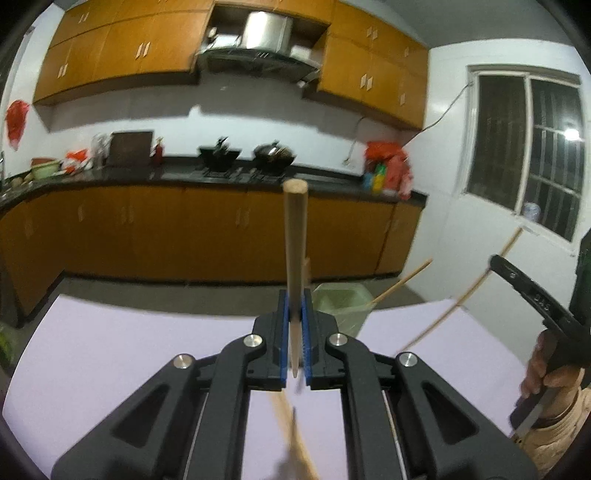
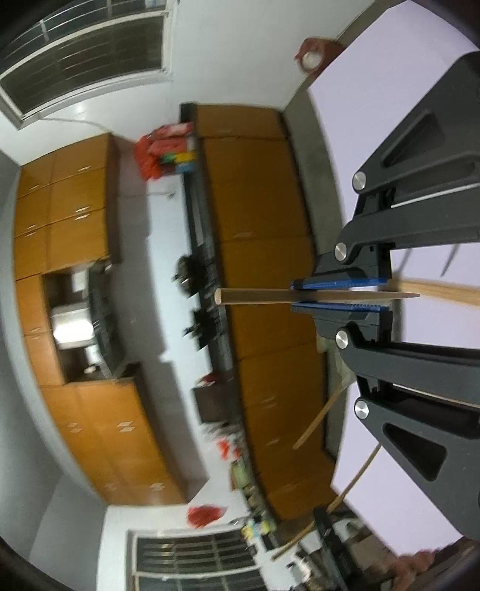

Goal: Organize utensils
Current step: 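Lift both held chopsticks upright and carry them over the green caddy, then open the left gripper while the right gripper opens, dropping chopsticks into the caddy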

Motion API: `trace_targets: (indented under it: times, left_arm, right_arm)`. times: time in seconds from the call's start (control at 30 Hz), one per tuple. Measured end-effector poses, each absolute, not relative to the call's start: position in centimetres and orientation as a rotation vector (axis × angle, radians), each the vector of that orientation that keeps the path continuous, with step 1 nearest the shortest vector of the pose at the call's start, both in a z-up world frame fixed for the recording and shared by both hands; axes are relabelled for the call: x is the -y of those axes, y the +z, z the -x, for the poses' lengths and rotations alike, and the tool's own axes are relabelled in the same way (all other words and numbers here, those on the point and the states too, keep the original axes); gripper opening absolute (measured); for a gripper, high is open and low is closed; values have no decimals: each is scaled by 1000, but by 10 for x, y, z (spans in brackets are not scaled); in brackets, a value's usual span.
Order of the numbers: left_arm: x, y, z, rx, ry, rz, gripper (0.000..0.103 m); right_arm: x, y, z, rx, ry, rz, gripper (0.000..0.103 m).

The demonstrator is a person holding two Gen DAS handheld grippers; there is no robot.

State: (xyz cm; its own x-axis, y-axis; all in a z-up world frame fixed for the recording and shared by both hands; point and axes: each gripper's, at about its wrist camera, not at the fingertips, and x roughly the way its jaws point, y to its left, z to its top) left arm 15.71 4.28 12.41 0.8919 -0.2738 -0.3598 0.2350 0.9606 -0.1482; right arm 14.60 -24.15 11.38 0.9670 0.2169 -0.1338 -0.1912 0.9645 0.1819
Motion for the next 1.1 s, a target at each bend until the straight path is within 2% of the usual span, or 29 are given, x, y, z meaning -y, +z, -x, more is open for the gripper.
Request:
trace_targets:
  times: [0.13,0.3,0.5,0.7,0.77,0.87,1.1]
  left_arm:
    - [-19,156,-167,-280,-270,101,7]
    - [3,174,-199,-178,-232,114,7]
    - [21,145,-236,-176,-211,99,7]
    - [20,107,-263,-288,-218,106,7]
    - [18,104,-265,-300,-220,117,14]
    - [11,107,-261,-294,-224,133,25]
    - [-10,129,-227,-235,-225,192,31]
  right_arm:
    - [228,140,-152,-53,237,-175,8]
    - [217,140,-188,-23,229,-181,8]
    - [211,114,-231,-108,194,-173,8]
    - [203,94,-240,-190,194,-158,8]
    - [203,95,-239,-204,202,-160,11]
    - [207,103,-230,-195,202,-167,27]
    - [229,123,-186,-138,176,-182,29]
